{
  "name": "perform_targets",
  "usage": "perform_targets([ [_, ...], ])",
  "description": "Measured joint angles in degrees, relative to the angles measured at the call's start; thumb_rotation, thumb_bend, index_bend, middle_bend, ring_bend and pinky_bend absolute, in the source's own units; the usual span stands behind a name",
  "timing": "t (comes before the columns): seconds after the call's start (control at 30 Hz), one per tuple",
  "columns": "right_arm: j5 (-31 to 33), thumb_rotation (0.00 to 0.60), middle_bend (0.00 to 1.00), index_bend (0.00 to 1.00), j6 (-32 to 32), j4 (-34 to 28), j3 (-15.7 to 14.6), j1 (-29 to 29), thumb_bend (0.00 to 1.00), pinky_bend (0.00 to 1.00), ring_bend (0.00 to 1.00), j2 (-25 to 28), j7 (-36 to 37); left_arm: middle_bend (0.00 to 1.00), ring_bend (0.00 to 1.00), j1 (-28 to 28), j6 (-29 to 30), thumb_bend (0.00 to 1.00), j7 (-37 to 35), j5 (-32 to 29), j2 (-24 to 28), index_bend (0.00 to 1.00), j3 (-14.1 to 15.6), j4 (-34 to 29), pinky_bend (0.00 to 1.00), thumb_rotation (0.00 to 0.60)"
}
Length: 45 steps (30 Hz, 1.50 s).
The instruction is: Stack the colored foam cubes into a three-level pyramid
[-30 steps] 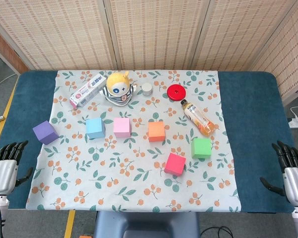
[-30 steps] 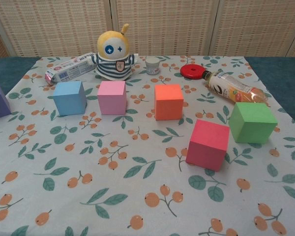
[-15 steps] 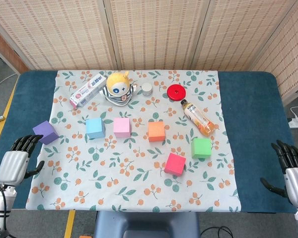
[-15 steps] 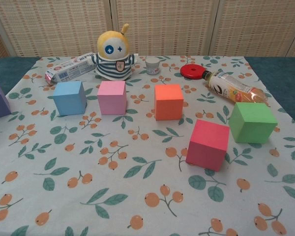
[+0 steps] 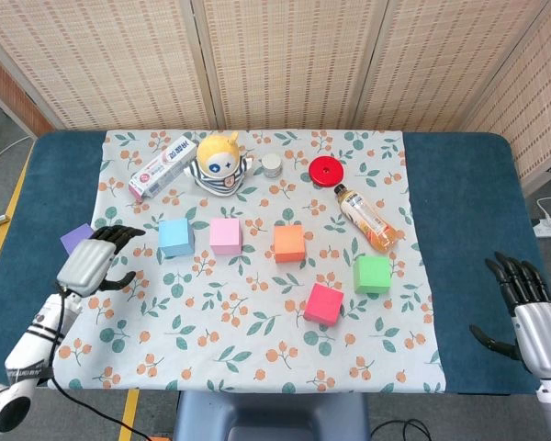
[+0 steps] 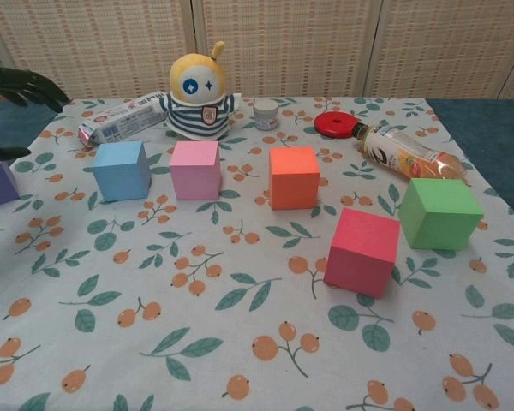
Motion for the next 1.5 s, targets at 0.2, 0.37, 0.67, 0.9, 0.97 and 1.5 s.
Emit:
perform_targets([
  [0.2,1.2,0.598,0.0,0.0,-1.3,-0.4,0.3,0.6,0.0,0.0,0.0,-0.1,-0.7,0.1,0.07,-8.9,-11.5,0.34,1.2,-8.3,-4.0,0.04,-2.1,5.9,0.13,0.6],
  [0.37,2.1,0.598,0.0,0.0,-2.6,-0.2,0.7,1.5,0.0,0.0,0.0,-0.4,-0.8,0.0,0.0,-14.8,-20.3,0.35,2.8,-14.7,-6.5,0.0,-1.8,10.7,0.09,0.6],
  [0.67,3.9,0.598,0.0,0.0,-4.5,0.7,1.2,2.7,0.0,0.0,0.0,-1.3,-0.4,0.0,0.0,-20.0,-24.5,0.34,5.6,-22.7,-9.7,0.0,1.1,16.8,0.08,0.6],
  [0.9,4.7,0.598,0.0,0.0,-5.3,1.1,1.3,3.1,0.0,0.0,0.0,-1.6,-0.4,0.02,0.02,-21.7,-24.7,0.34,6.4,-26.6,-12.5,0.0,2.8,20.7,0.1,0.6],
  [0.97,5.0,0.597,0.0,0.0,-5.4,1.1,1.4,3.2,0.0,0.0,0.0,-1.7,-0.5,0.04,0.04,-22.0,-24.3,0.34,6.4,-27.2,-13.3,0.0,3.1,21.5,0.12,0.6],
  [1.5,6.0,0.597,0.0,0.0,-5.1,0.9,1.2,2.9,0.0,0.0,0.0,-1.7,-0.7,0.37,0.3,-22.4,-18.9,0.33,7.6,-24.5,-17.7,0.24,3.8,26.2,0.19,0.6],
])
